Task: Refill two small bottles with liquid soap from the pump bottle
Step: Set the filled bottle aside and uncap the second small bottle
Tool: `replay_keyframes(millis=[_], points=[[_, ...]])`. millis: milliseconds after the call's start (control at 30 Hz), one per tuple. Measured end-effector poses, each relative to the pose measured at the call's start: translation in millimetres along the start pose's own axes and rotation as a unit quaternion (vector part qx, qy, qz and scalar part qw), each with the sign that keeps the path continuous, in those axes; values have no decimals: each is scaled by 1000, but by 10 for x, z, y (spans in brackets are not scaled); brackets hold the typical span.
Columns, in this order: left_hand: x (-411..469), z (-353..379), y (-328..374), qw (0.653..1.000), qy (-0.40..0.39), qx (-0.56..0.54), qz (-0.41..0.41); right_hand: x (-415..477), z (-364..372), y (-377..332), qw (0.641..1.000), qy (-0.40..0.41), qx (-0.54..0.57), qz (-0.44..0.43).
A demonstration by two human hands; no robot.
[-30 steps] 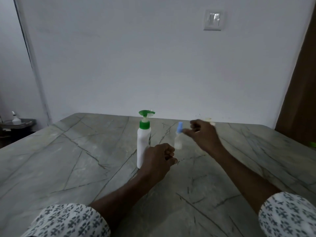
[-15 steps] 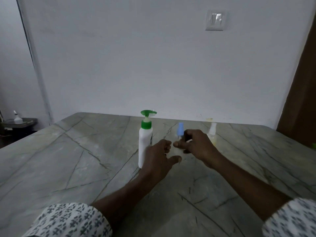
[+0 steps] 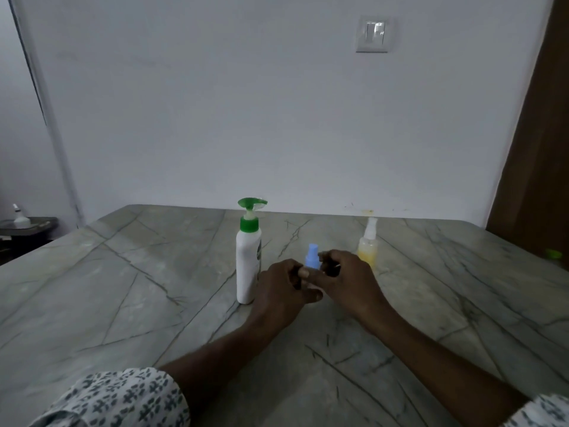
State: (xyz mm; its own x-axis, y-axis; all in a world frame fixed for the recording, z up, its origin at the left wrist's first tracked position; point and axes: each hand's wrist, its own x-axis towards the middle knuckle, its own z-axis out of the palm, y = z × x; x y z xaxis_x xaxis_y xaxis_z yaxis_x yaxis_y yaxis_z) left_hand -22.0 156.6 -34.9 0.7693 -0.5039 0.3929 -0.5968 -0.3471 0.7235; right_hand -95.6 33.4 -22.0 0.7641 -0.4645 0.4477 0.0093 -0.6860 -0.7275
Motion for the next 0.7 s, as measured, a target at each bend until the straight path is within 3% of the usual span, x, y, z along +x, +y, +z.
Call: replay_keyframes(millis=[67,233,400,533,700], points=[[13,-1,-6,1000,0,5,-8,51,-4,-47,999,38,-14,-28],[17,-18,-21,1000,-7,1,-10,96,34,-82,997,31,-19,-62],[7,-25,-1,1000,-22,2,-19,158,-100,-57,996,-49,-18,-72],[-6,-26,12,1000,-22,3,-9,90,-121,-82,992,-121,37,-12],[3,-23,-8,1000,-13,-2,-13,63,3,-78,996,-44,66,-27]])
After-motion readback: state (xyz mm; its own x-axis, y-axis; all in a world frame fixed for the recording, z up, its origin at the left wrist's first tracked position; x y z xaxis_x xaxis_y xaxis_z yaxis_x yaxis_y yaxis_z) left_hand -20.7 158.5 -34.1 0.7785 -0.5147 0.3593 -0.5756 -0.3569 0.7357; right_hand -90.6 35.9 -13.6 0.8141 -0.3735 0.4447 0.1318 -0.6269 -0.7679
